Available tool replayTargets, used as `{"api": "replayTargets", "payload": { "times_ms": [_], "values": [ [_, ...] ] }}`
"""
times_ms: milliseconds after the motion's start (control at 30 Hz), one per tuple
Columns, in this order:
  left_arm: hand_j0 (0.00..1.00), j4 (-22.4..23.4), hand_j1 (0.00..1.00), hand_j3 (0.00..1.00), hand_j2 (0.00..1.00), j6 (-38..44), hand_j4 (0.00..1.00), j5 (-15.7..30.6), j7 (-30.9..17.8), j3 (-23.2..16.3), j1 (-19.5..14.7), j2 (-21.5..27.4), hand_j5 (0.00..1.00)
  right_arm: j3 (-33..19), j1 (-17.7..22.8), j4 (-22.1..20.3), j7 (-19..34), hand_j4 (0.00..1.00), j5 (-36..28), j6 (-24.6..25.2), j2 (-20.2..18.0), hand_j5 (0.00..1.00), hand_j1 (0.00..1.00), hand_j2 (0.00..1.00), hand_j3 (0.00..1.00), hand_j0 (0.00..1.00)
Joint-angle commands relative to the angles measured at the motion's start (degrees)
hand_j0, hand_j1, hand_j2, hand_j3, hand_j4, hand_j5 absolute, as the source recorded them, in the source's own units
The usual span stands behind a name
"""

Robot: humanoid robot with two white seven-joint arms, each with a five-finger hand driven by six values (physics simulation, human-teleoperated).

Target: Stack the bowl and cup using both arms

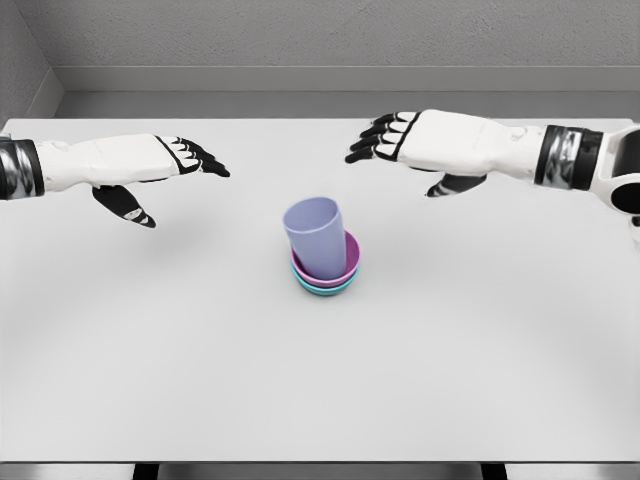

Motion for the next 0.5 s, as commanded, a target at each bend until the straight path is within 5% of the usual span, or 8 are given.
{"api": "replayTargets", "payload": {
  "times_ms": [0,67,233,367,467],
  "values": [
    [1.0,0.0,1.0,1.0,1.0,0.2,1.0,0.4,0.0,0.0,0.0,0.0,1.0,-3.4,0.3,7.1,0.0,1.0,-0.3,0.2,-0.5,1.0,1.0,1.0,1.0,1.0],
    [1.0,0.0,1.0,1.0,1.0,0.2,1.0,0.4,0.0,0.0,0.0,0.1,1.0,-4.3,0.7,12.7,0.0,1.0,-0.2,0.2,-0.5,1.0,1.0,1.0,1.0,1.0],
    [1.0,0.4,1.0,1.0,1.0,0.2,1.0,0.8,0.0,2.5,1.4,-0.1,1.0,-6.1,1.5,12.7,0.0,1.0,-0.2,0.2,-2.5,1.0,1.0,1.0,1.0,1.0],
    [1.0,1.2,1.0,1.0,1.0,0.2,1.0,1.0,0.0,7.2,8.1,-5.0,1.0,-6.1,2.2,12.7,0.0,1.0,-0.2,0.2,-3.0,1.0,1.0,1.0,1.0,1.0],
    [1.0,0.9,1.0,1.0,1.0,0.2,1.0,0.9,0.0,7.9,8.6,-5.1,1.0,-6.1,2.5,12.6,0.0,1.0,-0.2,0.2,-2.9,1.0,1.0,1.0,1.0,1.0]
  ]
}}
